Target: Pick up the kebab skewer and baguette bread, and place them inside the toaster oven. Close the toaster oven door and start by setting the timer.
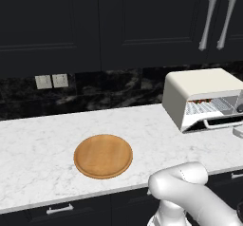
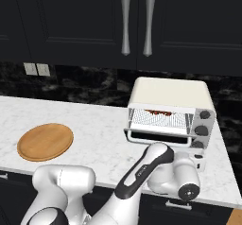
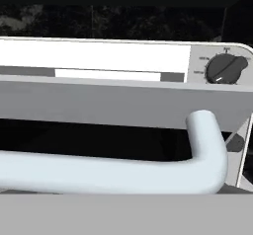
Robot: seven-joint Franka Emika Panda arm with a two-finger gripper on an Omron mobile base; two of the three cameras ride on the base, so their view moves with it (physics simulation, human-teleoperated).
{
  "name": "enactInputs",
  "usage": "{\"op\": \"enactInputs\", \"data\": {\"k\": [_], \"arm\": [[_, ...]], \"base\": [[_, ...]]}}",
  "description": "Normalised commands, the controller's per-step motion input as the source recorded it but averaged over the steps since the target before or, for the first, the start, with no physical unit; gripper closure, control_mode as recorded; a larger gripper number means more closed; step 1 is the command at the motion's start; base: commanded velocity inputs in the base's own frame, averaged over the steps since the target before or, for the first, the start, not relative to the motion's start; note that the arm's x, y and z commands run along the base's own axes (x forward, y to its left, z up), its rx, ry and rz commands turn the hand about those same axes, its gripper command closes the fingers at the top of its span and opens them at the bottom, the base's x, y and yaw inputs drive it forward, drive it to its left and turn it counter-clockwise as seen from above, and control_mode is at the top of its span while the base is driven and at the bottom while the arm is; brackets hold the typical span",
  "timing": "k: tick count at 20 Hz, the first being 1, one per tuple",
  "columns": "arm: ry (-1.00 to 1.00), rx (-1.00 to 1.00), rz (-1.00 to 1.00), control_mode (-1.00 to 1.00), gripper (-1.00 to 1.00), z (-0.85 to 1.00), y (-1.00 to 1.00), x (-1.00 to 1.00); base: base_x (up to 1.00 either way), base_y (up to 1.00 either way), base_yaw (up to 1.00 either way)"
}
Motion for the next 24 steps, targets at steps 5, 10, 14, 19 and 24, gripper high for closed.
{"op": "enactInputs", "data": {"k": [5, 10, 14, 19, 24], "arm": [[0.00, 0.00, 0.00, -1.00, -1.00, 0.24, 0.33, 0.60], [0.00, 0.00, 0.00, -1.00, -1.00, 0.22, 0.34, 0.55], [0.00, 0.00, 0.00, -1.00, -1.00, 0.17, 0.35, 0.50], [0.00, 0.00, 0.00, -1.00, -1.00, 0.06, 0.35, 0.48], [-0.01, 0.00, 0.00, -1.00, -1.00, 0.00, 0.25, 0.47]], "base": [[0.00, 0.00, 0.00], [0.00, 0.00, 0.00], [0.00, 0.00, 0.00], [0.00, 0.00, 0.00], [0.00, 0.00, 0.00]]}}
